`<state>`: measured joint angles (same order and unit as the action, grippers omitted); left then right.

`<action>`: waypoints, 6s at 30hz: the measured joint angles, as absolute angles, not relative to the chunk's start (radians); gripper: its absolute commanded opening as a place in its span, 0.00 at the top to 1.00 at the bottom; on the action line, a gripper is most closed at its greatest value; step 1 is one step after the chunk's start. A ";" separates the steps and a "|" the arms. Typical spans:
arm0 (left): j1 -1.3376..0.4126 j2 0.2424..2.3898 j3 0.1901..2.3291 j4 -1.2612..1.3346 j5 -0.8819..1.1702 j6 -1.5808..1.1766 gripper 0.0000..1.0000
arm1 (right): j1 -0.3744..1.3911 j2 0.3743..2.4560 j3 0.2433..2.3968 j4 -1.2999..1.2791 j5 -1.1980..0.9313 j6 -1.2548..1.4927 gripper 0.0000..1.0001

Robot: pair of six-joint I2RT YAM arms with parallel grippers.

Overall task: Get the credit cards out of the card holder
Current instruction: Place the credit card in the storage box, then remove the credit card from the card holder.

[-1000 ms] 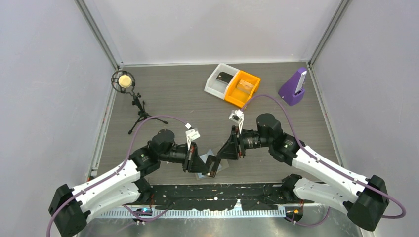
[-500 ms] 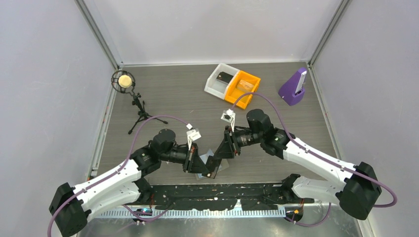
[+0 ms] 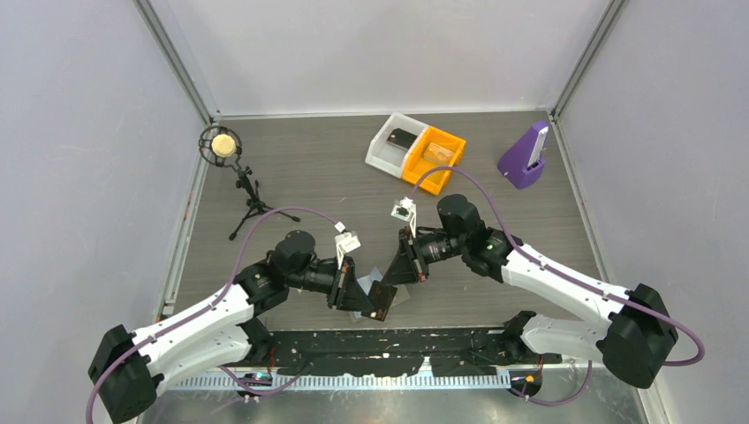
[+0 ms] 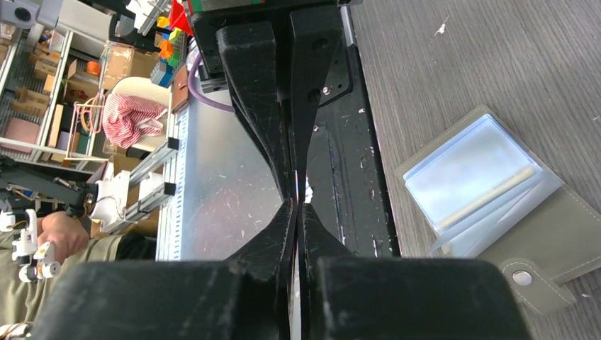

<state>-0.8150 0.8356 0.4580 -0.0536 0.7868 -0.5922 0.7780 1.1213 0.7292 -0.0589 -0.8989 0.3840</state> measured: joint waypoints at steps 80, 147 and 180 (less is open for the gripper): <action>-0.815 0.685 0.813 -0.832 0.093 -0.253 0.00 | 0.410 2.241 1.492 0.484 0.452 1.129 0.94; -0.815 0.480 0.812 -0.873 -0.292 -0.271 0.00 | 0.923 0.995 0.770 -0.189 0.215 0.642 0.59; -0.815 0.270 0.787 -0.873 -0.461 -0.289 0.01 | 1.310 1.669 0.970 -0.223 0.316 0.622 0.32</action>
